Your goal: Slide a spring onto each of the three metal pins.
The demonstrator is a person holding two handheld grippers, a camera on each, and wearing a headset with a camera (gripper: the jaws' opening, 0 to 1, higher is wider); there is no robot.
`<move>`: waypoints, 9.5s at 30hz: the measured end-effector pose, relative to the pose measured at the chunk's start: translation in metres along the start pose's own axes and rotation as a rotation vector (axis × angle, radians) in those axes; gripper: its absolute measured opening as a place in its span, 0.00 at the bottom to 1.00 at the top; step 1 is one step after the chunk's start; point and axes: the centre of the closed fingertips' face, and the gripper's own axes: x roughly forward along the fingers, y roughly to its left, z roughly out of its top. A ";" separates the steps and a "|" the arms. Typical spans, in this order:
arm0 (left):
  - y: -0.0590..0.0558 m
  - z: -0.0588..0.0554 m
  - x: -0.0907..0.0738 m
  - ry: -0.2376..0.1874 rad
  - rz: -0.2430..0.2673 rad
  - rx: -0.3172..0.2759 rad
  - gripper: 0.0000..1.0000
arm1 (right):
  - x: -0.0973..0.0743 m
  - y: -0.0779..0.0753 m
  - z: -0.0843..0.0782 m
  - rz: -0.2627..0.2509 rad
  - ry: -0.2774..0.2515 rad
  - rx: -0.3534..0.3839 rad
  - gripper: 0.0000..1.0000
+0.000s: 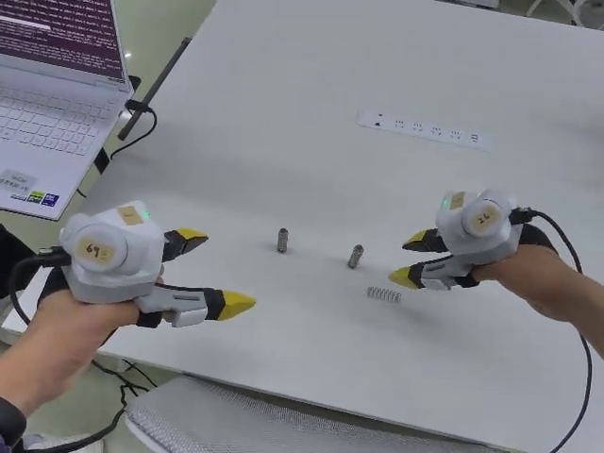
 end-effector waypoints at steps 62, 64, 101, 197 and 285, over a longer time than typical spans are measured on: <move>-0.021 0.011 0.024 -0.005 -0.024 -0.004 0.67 | -0.091 0.042 -0.077 -0.291 -0.311 0.508 0.63; -0.022 0.010 0.023 -0.004 -0.023 -0.006 0.68 | -0.091 0.044 -0.076 -0.290 -0.310 0.505 0.65; -0.073 0.025 0.085 0.089 -0.207 0.176 0.67 | -0.101 0.053 -0.085 -0.290 -0.288 0.499 0.68; -0.101 -0.030 0.245 0.371 -0.316 0.419 0.03 | -0.116 0.054 -0.100 -0.264 -0.312 0.532 0.61; -0.185 0.030 0.125 0.197 -0.497 0.692 0.02 | -0.062 0.117 -0.015 0.137 -0.376 0.262 0.32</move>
